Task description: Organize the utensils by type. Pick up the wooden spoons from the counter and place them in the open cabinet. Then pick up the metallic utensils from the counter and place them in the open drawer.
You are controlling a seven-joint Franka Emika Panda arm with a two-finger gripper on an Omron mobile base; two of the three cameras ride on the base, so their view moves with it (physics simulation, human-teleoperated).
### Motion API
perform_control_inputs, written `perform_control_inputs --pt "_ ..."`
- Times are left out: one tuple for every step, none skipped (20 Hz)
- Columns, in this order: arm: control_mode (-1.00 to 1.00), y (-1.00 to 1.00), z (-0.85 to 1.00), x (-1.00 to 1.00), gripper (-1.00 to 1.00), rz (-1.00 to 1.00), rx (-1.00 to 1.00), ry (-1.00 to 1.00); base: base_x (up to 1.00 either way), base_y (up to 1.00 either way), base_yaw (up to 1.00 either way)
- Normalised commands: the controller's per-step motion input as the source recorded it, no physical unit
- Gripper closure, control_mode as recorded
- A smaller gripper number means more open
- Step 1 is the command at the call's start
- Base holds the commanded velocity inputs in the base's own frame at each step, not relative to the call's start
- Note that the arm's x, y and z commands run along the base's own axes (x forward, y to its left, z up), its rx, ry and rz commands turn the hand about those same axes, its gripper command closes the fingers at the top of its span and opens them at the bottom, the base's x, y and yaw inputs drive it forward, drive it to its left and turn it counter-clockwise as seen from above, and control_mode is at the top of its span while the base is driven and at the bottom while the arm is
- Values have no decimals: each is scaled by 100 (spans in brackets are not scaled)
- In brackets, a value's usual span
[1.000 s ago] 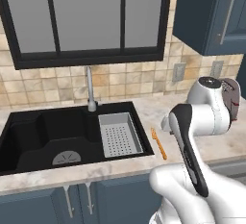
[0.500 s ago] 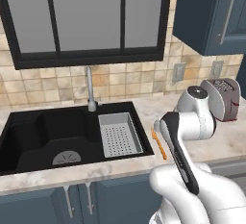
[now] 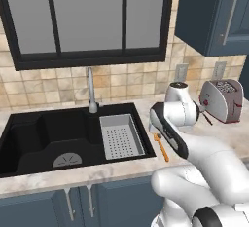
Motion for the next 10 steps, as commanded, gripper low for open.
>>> perform_control_inputs --pt "-100 0 -42 33 -100 -4 0 17 0 0 0" --pt "-100 0 -42 30 -100 -3 0 9 0 0 0" --pt "-100 0 -45 28 -100 -3 0 5 0 0 0" --pt "-100 0 -46 28 -100 -3 0 4 0 0 0" --pt "-100 0 -46 31 -100 -3 0 1 0 0 0" --pt "-100 0 -45 33 -100 -3 0 1 0 0 0" --pt "-100 0 -43 35 -100 -3 0 2 0 0 0" --pt "-100 0 -43 34 -100 -3 0 2 0 0 0" --pt "-100 0 -43 34 -100 -4 0 4 0 0 0" --pt "-100 0 -44 34 -100 -5 0 6 0 0 0"
